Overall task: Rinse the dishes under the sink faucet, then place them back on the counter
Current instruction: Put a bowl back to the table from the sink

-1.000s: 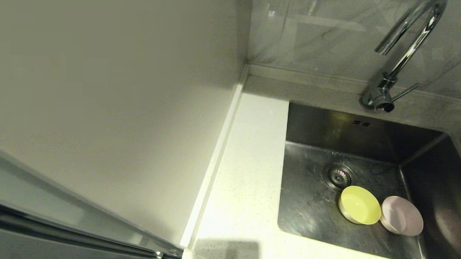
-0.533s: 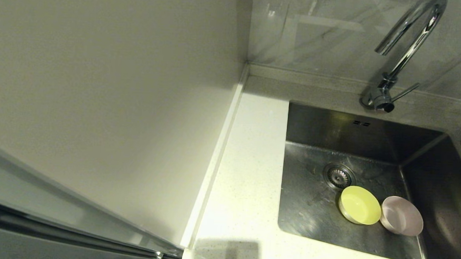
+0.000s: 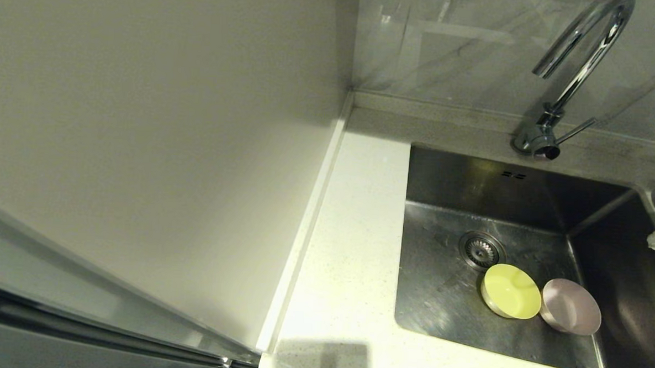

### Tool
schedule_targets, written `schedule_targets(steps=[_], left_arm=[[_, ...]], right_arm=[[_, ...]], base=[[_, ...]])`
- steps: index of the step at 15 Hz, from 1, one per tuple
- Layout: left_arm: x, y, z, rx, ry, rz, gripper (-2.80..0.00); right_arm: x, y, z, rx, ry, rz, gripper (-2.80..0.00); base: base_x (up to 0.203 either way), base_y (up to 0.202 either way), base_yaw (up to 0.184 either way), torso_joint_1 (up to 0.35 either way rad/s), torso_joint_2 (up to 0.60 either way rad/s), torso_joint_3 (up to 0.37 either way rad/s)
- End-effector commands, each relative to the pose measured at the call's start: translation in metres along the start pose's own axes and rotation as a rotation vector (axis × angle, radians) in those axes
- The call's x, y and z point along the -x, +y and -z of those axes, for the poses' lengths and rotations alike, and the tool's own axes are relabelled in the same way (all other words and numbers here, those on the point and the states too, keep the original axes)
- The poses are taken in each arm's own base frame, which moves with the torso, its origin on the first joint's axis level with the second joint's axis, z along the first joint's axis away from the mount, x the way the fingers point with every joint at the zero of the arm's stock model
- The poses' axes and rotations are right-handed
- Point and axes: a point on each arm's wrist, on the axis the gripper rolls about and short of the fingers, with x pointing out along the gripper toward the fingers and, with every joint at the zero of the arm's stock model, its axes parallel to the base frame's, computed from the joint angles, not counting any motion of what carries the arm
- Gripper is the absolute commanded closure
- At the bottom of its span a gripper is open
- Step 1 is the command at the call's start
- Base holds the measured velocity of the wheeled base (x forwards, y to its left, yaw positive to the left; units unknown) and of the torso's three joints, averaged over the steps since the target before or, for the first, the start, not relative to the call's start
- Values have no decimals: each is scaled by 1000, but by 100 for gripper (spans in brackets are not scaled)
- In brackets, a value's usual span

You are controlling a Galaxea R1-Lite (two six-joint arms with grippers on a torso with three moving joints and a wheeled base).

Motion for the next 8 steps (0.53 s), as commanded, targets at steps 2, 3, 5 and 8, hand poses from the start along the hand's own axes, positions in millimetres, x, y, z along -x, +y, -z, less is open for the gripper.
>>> schedule_targets(steps=[2, 3, 5, 8], left_arm=[[0, 0, 1, 1, 3, 0, 0], [0, 0, 1, 1, 3, 0, 0], [0, 0, 1, 1, 3, 0, 0], [0, 0, 1, 1, 3, 0, 0]], right_arm=[[-45, -11, 2, 143, 95, -48, -280], [-61, -16, -1, 194, 82, -44, -280], [-88, -22, -1, 280, 74, -46, -280], [-112, -17, 8, 355, 119, -87, -280]], base=[[0, 0, 0, 0, 0, 0], [0, 0, 0, 0, 0, 0], [0, 0, 0, 0, 0, 0], [0, 0, 0, 0, 0, 0]])
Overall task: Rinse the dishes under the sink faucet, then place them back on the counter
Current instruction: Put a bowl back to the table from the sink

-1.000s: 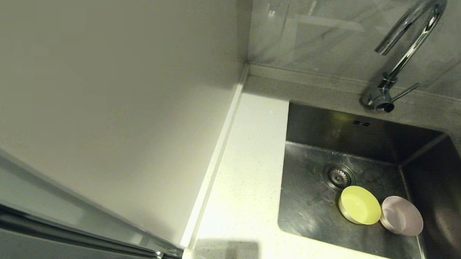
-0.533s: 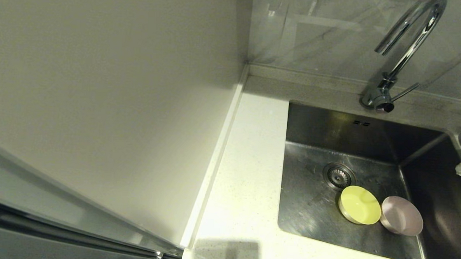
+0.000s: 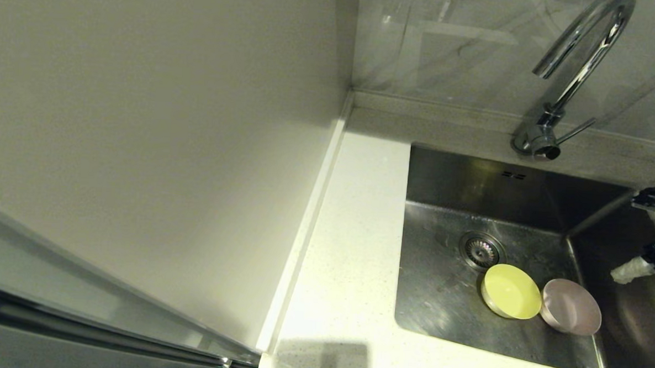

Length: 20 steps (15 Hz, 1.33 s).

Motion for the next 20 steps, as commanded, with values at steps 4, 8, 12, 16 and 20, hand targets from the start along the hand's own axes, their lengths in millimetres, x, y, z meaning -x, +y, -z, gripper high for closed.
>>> schedule_targets(steps=[4, 8, 12, 16, 20], left_arm=[[0, 0, 1, 1, 3, 0, 0], [0, 0, 1, 1, 3, 0, 0], [0, 0, 1, 1, 3, 0, 0], [0, 0, 1, 1, 3, 0, 0], [0, 0, 1, 1, 3, 0, 0]], right_arm=[[-28, 17, 11, 38, 90, -98, -280], [-24, 38, 18, 58, 122, -128, -280], [-32, 72, 18, 70, 170, -200, -280], [-51, 90, 3, 7, 89, -159, -280], [-79, 88, 2, 37, 0, -120, -280]], base=[[0, 0, 0, 0, 0, 0], [0, 0, 0, 0, 0, 0], [0, 0, 0, 0, 0, 0], [0, 0, 0, 0, 0, 0], [0, 0, 0, 0, 0, 0]])
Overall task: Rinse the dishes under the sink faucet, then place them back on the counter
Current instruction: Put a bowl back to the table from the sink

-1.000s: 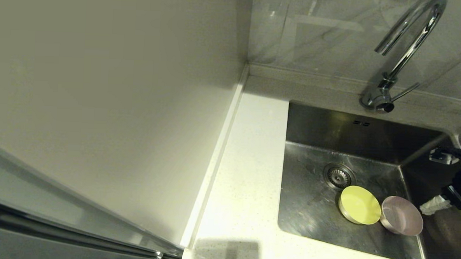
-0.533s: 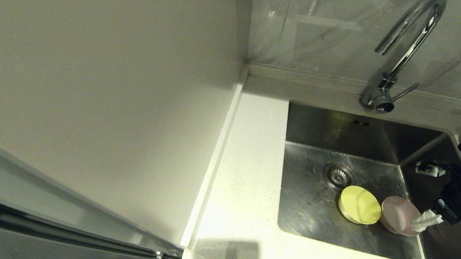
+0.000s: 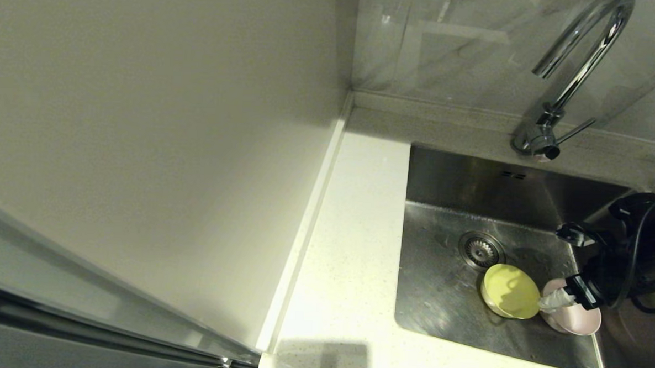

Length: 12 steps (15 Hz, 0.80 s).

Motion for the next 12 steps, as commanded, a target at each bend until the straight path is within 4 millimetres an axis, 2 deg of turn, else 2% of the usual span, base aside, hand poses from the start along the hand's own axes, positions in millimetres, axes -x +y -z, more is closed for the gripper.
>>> schedule_targets(steps=[1, 5, 12], left_arm=[[0, 0, 1, 0, 3, -1, 0], [0, 0, 1, 0, 3, -1, 0], [0, 0, 1, 0, 3, -1, 0]], right_arm=[[-18, -6, -3, 43, -37, 14, -280], [-31, -16, -10, 174, -170, -46, -280], [-62, -25, -10, 217, -140, -63, -280]], base=[[0, 0, 0, 0, 0, 0], [0, 0, 0, 0, 0, 0], [0, 0, 0, 0, 0, 0]])
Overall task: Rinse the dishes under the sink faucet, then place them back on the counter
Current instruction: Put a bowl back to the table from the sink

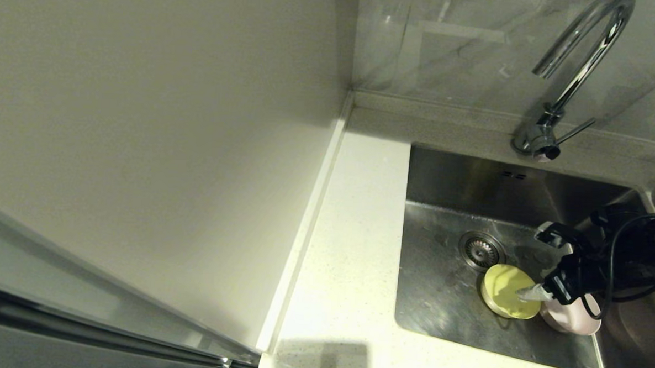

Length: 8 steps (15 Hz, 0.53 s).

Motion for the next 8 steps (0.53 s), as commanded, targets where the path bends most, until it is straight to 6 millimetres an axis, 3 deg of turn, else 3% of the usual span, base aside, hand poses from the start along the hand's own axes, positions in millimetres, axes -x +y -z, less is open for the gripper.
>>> schedule_targets(steps=[1, 4, 8], left_arm=[[0, 0, 1, 0, 3, 0, 0], [0, 0, 1, 0, 3, 0, 0], [0, 0, 1, 0, 3, 0, 0]], right_arm=[[-17, -5, 4, -4, 19, -21, -280], [-38, -19, -2, 20, -15, 19, -280], [-51, -25, -8, 38, -31, 33, -280]], base=[[0, 0, 0, 0, 0, 0], [0, 0, 0, 0, 0, 0], [0, 0, 0, 0, 0, 0]])
